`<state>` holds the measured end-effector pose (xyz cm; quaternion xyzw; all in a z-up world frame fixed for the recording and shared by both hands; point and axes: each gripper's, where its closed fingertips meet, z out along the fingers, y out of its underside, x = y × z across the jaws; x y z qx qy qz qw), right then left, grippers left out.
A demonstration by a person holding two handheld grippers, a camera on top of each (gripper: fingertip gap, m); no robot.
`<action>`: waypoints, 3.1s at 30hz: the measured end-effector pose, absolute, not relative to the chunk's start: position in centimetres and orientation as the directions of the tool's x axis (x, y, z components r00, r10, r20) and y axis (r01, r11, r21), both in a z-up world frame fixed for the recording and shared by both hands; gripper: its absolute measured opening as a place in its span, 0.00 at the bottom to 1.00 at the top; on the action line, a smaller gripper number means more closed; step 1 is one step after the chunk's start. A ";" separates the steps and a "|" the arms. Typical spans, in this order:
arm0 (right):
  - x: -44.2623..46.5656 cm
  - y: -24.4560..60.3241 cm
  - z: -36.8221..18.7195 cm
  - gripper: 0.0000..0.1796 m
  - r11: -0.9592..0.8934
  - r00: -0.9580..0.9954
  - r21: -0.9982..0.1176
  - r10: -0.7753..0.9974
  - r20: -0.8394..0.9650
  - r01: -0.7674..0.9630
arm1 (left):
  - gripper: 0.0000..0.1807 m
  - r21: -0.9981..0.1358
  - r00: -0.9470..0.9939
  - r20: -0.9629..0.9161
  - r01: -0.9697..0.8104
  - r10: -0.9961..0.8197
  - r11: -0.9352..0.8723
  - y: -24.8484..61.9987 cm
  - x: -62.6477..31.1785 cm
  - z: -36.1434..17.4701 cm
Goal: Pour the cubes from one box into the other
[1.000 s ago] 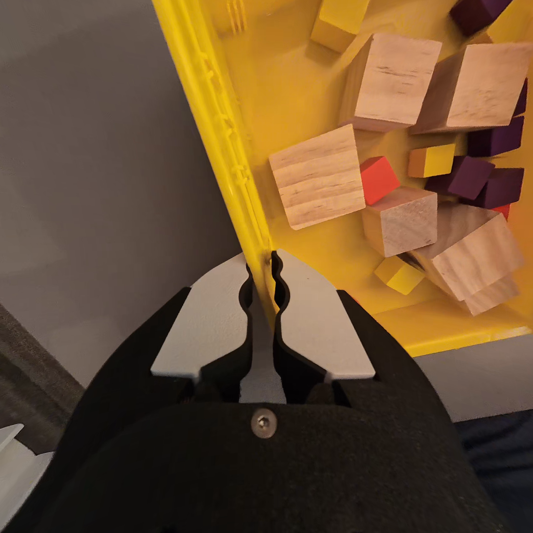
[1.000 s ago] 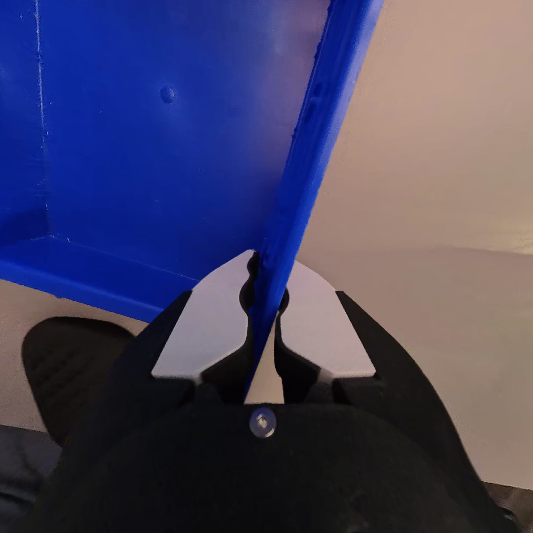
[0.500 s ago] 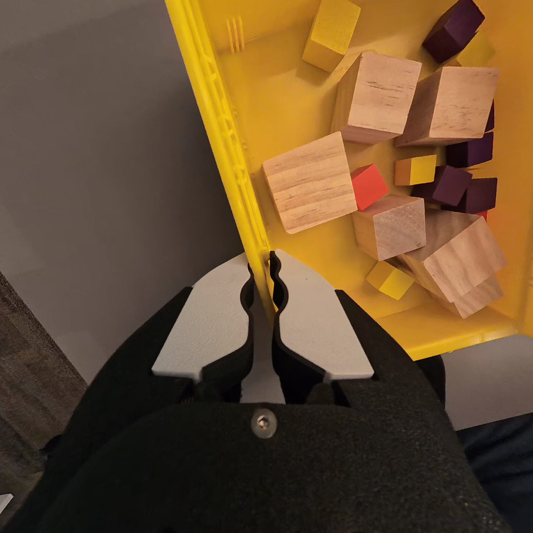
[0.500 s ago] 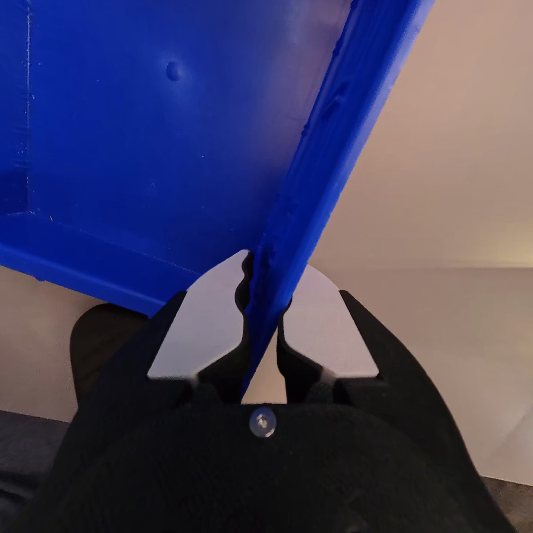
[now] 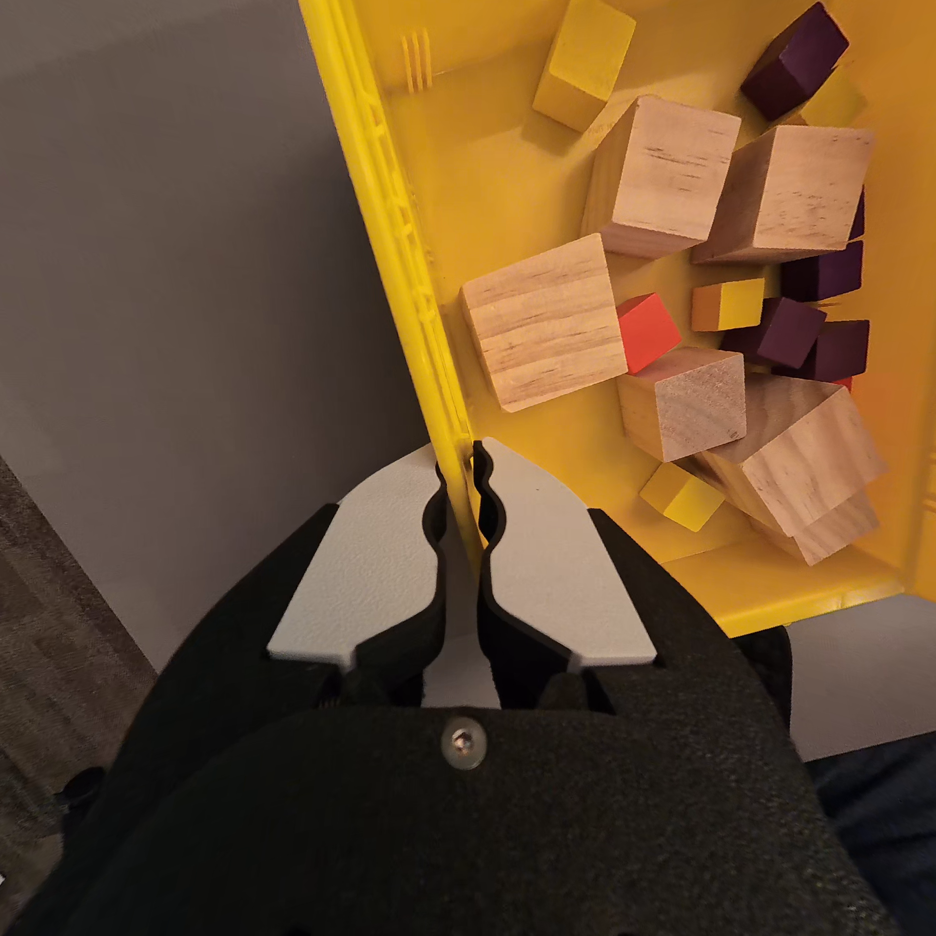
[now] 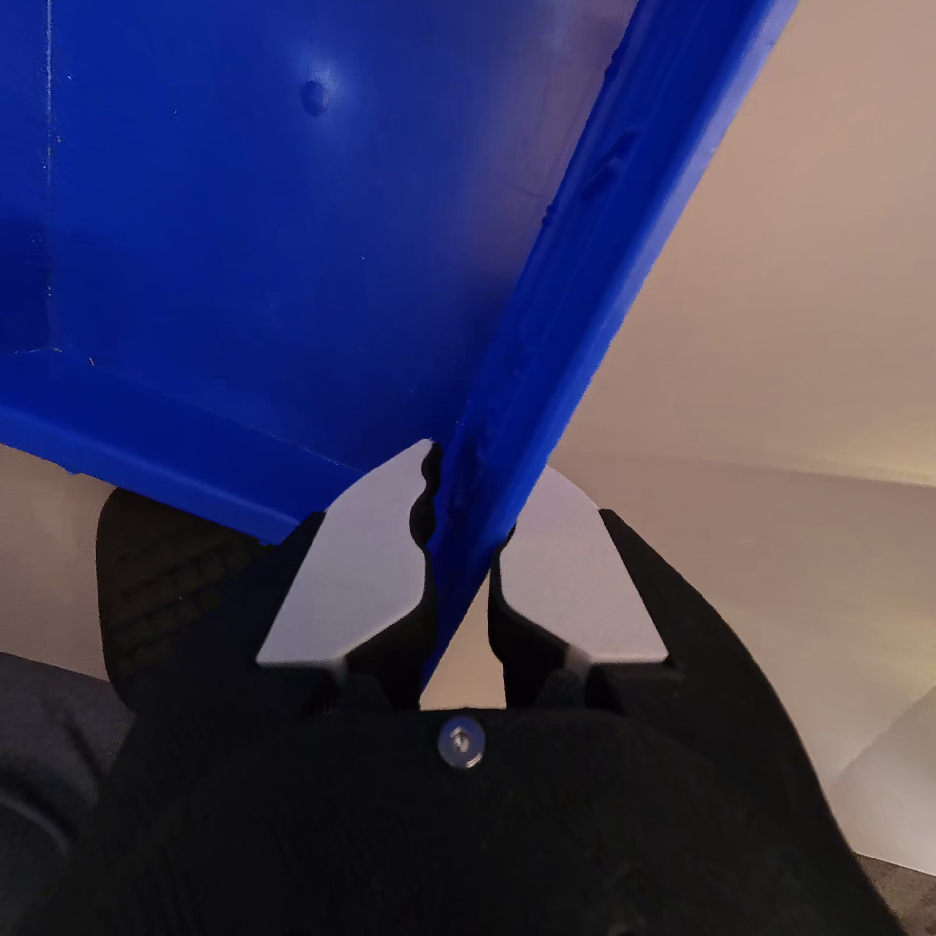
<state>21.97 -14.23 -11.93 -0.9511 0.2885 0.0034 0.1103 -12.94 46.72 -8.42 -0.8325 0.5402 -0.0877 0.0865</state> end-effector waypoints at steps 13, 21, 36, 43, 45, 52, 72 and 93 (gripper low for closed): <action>23.8 -13.5 -10.9 0.14 -0.760 0.841 -0.400 -0.539 -0.052 -0.512 | 0.08 -0.313 0.444 0.034 -0.846 -0.895 -0.432 47.0 -12.5 -7.6; 27.5 -11.3 0.9 0.19 -0.511 0.781 -0.811 -0.615 0.113 -0.285 | 0.16 -0.330 0.470 0.192 -0.796 -0.862 -0.507 45.1 -13.3 -6.9; 6.4 21.2 2.5 0.29 -0.476 0.958 -0.842 -0.002 -0.288 -0.254 | 0.04 -0.141 0.467 0.024 -0.874 -0.884 -0.466 45.0 -15.0 -10.8; 2.7 32.6 -4.4 0.26 -0.724 0.906 -0.576 -0.164 -0.390 -0.379 | 0.04 -0.182 0.509 0.030 -0.843 -0.860 -0.506 45.0 -15.0 -10.9; 2.7 33.0 -6.4 0.29 -0.803 0.911 -0.459 -0.238 -0.338 -0.380 | 0.04 -0.189 0.509 0.023 -0.843 -0.860 -0.504 45.0 -15.0 -11.0; 0.5 33.3 -9.2 0.20 -0.877 0.880 -0.193 -0.376 -0.291 -0.439 | 0.03 -0.148 0.511 0.067 -0.844 -0.857 -0.515 44.8 -15.0 -11.2; 2.1 33.0 -11.1 0.03 -0.876 0.884 -0.151 -0.433 -0.177 -0.459 | 0.04 -0.116 0.498 0.047 -0.858 -0.866 -0.500 42.9 -14.8 -10.7; 24.8 10.4 8.8 0.03 -0.455 0.735 -0.637 -0.621 -0.274 -0.622 | 0.04 -0.494 0.185 -0.282 -0.869 -0.941 -0.023 24.5 12.3 10.4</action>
